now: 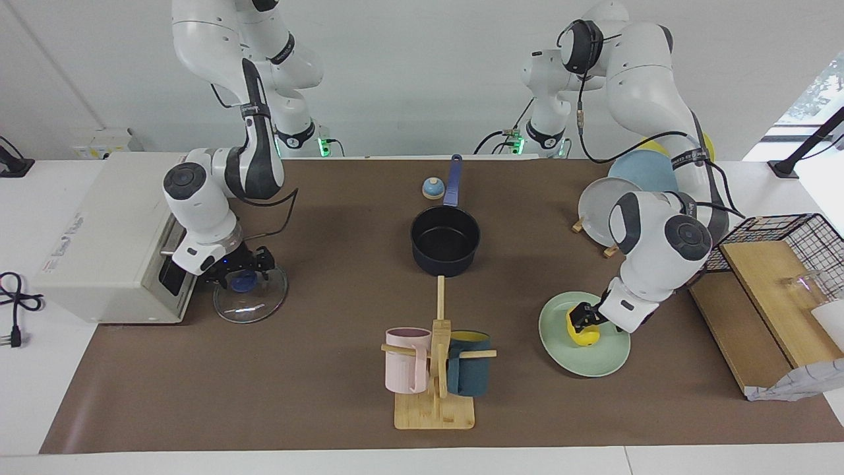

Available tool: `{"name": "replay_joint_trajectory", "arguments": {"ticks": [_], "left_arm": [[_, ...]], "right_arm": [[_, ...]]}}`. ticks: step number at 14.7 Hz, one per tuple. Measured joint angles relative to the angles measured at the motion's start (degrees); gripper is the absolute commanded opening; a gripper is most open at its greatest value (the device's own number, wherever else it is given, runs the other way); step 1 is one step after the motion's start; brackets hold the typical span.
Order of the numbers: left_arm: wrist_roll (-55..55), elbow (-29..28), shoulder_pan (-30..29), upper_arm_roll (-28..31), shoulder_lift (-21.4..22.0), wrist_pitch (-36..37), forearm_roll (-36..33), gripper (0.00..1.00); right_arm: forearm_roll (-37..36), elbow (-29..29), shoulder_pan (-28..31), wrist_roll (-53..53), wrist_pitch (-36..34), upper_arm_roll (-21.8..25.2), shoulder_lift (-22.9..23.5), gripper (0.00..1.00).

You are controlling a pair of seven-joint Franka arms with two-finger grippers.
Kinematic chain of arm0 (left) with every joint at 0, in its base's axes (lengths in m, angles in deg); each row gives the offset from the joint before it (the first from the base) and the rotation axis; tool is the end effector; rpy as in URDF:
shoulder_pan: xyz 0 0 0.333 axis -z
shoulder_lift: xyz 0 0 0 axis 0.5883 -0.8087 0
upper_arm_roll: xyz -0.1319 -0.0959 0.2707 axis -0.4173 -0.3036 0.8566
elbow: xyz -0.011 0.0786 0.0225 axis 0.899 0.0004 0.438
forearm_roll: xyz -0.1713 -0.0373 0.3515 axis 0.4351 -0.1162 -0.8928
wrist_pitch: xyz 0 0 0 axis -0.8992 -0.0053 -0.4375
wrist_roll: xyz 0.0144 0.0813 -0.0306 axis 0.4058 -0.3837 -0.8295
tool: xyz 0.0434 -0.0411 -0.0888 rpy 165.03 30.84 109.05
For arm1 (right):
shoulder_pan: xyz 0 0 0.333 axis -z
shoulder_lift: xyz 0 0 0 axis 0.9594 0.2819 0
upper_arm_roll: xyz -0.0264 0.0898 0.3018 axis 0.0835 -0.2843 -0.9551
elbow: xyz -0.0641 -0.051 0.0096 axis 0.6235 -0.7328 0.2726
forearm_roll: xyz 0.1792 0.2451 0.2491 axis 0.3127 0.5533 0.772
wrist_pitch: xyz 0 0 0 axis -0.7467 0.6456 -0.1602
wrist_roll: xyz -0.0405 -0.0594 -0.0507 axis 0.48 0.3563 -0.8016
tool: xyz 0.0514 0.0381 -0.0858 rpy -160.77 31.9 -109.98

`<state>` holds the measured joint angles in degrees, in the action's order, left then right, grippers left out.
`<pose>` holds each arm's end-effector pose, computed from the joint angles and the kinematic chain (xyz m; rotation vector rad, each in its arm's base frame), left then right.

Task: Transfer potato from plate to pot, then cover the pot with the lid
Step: 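Reach the left gripper to the potato while the right gripper reaches the lid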

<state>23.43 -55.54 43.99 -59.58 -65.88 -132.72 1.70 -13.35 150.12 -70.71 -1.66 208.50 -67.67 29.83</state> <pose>0.7141 -0.1162 0.3562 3.0983 -0.1031 0.0502 0.5763 -0.0228 0.3167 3.0873 0.3670 0.0272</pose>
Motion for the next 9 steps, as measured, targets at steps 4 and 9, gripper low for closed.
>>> {"name": "replay_joint_trajectory", "arguments": {"ticks": [4,9], "left_arm": [[0.0,-2.9,0.1,0.0,-0.1,-3.6,0.0,1.00],[0.4,-4.5,0.2,0.0,-0.1,-5.2,-0.1,0.87]], "right_arm": [[0.0,0.0,0.0,-1.7,-0.1,0.0,0.0,0.84],[0.0,-0.4,0.2,-2.5,-0.2,0.0,0.0,0.37]]}}
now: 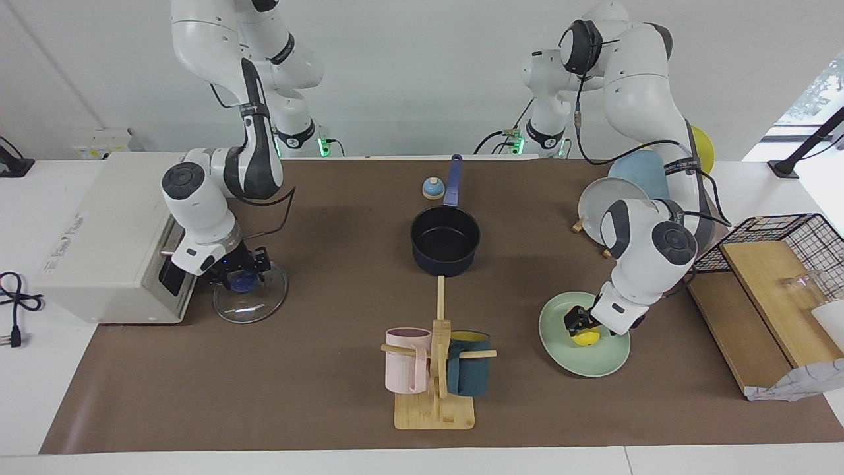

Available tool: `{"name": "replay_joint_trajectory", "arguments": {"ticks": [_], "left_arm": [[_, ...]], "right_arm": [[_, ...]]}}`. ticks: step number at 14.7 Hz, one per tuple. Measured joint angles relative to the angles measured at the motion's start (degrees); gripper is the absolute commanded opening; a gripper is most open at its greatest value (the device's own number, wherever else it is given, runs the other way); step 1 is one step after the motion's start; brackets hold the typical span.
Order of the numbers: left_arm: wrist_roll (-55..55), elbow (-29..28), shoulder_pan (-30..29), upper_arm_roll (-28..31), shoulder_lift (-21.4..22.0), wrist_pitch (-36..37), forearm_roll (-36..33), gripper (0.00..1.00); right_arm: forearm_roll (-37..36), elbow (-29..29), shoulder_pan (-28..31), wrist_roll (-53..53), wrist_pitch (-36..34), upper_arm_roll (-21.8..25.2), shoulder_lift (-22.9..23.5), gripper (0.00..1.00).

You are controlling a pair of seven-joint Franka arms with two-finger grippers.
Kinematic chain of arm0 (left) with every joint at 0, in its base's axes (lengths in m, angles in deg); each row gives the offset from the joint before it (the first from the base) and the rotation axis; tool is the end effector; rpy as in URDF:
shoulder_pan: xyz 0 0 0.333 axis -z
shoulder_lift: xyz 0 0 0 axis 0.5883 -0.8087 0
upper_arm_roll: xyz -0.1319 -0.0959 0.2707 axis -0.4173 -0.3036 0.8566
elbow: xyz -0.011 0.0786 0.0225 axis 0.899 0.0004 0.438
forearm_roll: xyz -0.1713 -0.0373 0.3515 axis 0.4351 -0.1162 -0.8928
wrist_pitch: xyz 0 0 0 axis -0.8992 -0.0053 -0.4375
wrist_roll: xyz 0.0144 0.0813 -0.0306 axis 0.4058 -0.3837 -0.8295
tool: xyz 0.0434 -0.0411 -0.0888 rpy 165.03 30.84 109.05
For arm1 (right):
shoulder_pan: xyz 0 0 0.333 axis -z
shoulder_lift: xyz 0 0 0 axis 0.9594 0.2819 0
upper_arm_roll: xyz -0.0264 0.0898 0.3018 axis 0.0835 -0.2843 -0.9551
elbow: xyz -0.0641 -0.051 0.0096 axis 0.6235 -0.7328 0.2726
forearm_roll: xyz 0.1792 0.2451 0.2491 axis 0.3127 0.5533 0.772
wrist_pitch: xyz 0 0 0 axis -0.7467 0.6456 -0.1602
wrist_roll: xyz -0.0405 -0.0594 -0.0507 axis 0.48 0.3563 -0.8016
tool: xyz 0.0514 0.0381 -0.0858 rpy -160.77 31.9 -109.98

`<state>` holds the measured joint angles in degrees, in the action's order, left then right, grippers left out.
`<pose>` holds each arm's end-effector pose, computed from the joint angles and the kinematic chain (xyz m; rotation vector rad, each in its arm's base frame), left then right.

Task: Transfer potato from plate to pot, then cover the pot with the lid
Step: 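Reach the left gripper to the potato while the right gripper reaches the lid, then grasp the potato with the left gripper while the right gripper grasps the lid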

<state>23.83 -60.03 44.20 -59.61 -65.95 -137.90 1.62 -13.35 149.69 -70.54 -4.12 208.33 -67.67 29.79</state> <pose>0.7070 -0.1181 0.3267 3.0981 -0.1184 0.0673 0.5782 -0.0246 0.3201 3.0779 0.4282 0.0340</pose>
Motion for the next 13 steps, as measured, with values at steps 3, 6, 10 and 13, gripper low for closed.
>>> {"name": "replay_joint_trajectory", "arguments": {"ticks": [3,6,10,13], "left_arm": [[1.9,-0.4,0.1,0.0,0.0,-0.2,-0.1,0.17],[3.7,-0.5,0.1,0.0,0.2,-0.2,-0.2,0.00],[4.1,0.5,0.2,0.0,0.3,0.3,-0.1,0.00],[4.0,5.0,0.8,-0.3,2.5,7.8,0.8,0.00]], "right_arm": [[0.0,-0.3,0.0,0.0,-1.0,0.0,0.0,0.00],[0.0,-1.4,0.0,0.0,-3.4,-0.1,0.0,0.00],[0.0,-7.9,-0.6,0.0,-12.8,-0.2,-0.1,0.00],[0.0,-17.0,-0.9,0.0,-25.1,-1.0,-0.7,0.00]]}}
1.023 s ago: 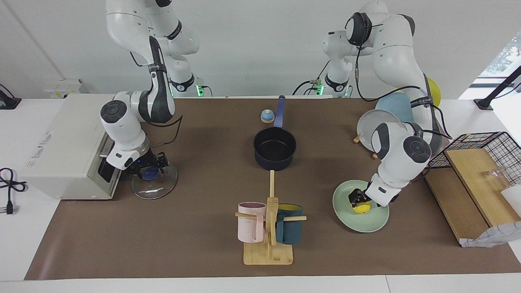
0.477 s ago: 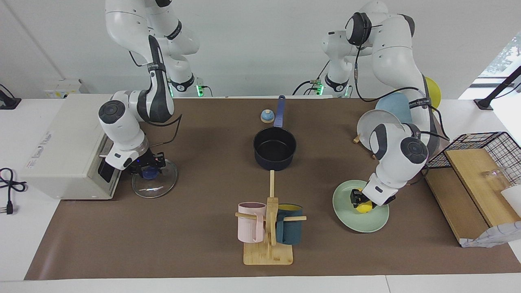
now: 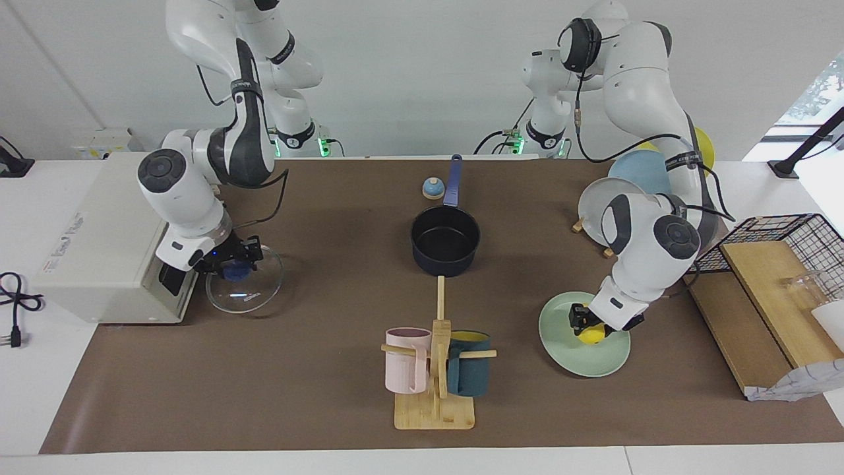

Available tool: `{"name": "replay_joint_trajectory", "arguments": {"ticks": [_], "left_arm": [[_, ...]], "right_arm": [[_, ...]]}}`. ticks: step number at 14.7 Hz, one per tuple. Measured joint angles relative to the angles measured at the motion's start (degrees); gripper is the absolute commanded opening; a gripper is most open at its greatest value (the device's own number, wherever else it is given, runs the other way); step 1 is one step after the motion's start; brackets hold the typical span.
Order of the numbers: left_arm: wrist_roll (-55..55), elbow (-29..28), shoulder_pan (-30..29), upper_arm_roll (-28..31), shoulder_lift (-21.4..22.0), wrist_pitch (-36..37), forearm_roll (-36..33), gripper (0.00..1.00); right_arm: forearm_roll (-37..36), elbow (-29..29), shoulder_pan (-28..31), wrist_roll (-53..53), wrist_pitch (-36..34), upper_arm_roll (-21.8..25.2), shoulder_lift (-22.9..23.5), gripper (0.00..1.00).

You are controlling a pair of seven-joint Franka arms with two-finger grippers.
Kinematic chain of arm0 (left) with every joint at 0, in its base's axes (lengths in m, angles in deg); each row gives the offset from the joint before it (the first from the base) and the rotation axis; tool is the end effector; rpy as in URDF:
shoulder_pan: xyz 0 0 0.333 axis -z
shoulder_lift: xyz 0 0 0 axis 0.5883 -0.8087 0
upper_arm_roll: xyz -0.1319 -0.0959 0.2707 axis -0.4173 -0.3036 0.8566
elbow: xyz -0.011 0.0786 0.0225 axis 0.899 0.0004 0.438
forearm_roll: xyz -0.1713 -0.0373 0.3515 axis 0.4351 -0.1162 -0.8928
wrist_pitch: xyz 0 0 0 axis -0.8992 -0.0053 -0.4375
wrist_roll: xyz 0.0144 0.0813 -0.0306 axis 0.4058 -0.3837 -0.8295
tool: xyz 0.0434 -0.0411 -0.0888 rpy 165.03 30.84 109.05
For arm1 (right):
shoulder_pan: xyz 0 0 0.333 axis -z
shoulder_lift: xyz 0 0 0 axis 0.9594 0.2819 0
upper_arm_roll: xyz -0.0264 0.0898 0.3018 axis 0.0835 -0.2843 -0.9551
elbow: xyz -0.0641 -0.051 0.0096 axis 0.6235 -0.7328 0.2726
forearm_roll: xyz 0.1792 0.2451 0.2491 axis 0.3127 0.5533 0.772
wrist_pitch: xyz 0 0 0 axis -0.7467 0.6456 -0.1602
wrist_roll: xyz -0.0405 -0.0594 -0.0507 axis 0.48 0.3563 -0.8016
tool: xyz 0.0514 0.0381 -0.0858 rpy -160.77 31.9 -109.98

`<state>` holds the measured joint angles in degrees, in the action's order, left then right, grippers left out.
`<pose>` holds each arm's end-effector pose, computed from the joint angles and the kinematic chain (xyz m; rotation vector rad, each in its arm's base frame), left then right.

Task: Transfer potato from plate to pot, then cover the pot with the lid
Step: 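Grasp the potato with the left gripper while the right gripper grasps the lid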

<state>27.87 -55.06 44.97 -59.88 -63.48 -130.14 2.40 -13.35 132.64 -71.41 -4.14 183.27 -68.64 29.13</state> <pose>0.7066 -0.1315 0.3864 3.0766 -0.2503 0.0579 0.6057 -0.0096 0.4235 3.0834 0.4582 -0.1641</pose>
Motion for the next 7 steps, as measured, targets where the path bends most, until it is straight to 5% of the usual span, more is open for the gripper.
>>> {"name": "replay_joint_trajectory", "arguments": {"ticks": [4,7], "left_arm": [[-5.7,2.0,3.5,-0.4,10.3,9.8,1.4,0.00],[-15.7,1.0,10.0,-0.6,15.6,15.0,1.5,0.00]], "right_arm": [[0.0,-11.7,-0.3,0.0,-15.0,-0.7,-1.7,0.00],[0.0,-15.8,-0.3,0.0,-20.2,-1.6,-3.4,0.00]]}}
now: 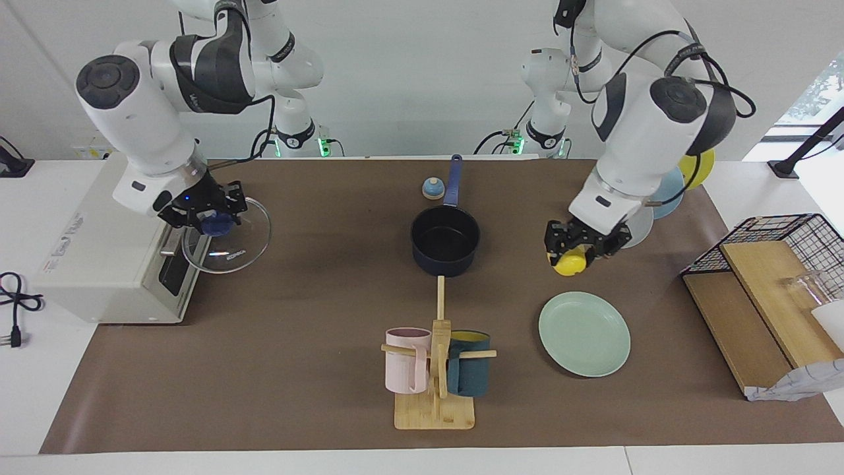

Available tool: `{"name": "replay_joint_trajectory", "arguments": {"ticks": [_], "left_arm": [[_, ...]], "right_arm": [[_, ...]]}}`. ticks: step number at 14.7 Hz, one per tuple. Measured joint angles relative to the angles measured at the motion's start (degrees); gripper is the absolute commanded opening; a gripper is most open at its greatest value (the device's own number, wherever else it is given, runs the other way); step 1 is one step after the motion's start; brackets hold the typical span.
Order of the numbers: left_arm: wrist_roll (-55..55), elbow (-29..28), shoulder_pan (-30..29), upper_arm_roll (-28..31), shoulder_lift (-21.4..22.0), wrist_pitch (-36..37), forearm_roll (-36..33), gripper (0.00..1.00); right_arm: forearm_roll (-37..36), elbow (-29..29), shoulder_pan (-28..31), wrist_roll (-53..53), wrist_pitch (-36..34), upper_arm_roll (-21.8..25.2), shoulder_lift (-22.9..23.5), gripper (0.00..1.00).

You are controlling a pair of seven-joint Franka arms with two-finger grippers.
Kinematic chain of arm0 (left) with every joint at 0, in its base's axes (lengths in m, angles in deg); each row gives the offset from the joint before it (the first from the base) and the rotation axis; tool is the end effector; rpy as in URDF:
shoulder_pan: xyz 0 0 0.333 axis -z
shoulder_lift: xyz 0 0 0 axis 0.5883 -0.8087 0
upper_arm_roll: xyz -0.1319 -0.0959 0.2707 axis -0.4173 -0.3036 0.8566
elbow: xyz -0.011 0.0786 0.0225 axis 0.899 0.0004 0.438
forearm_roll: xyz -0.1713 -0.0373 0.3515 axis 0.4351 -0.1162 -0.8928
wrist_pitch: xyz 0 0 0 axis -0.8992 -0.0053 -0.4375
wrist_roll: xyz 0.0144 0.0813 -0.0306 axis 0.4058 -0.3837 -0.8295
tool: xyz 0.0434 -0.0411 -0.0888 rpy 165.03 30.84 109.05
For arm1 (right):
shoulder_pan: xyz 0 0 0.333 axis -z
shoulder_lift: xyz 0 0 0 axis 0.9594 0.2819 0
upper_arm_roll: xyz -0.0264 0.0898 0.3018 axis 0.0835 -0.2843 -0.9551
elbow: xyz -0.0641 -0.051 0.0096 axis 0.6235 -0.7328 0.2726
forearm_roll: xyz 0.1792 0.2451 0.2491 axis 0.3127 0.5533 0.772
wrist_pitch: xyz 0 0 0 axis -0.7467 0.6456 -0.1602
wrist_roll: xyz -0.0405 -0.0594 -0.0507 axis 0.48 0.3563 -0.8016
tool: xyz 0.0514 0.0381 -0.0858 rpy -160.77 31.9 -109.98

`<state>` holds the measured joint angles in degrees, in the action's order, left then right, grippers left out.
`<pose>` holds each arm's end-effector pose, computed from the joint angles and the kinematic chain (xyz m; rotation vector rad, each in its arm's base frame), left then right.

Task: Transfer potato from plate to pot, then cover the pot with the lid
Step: 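Grasp the potato with the left gripper while the right gripper grasps the lid, then carry the potato with the left gripper over the black saucepan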

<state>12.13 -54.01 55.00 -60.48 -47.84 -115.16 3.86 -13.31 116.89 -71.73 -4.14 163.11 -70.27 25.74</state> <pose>0.6100 -0.2402 0.5595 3.0452 -0.1261 0.0685 0.5932 0.0078 0.5608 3.0779 0.4878 -0.1909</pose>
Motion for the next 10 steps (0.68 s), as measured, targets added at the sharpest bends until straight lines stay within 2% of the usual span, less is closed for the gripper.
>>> {"name": "replay_joint_trajectory", "arguments": {"ticks": [4,7,10], "left_arm": [[-9.9,-7.7,9.6,-0.2,4.5,-1.4,0.0,0.00],[-11.4,-19.7,14.3,-0.2,8.4,-11.1,0.0,0.00],[-12.9,-31.0,17.4,-0.2,9.9,-21.9,0.0,0.00]], "right_arm": [[0.3,-0.4,0.0,3.3,-1.3,-4.2,-1.4,0.00],[0.3,-1.0,-0.3,6.1,-2.7,-7.2,-2.3,0.00],[1.2,-1.1,0.3,6.2,-4.4,-7.0,-3.2,0.00]]}}
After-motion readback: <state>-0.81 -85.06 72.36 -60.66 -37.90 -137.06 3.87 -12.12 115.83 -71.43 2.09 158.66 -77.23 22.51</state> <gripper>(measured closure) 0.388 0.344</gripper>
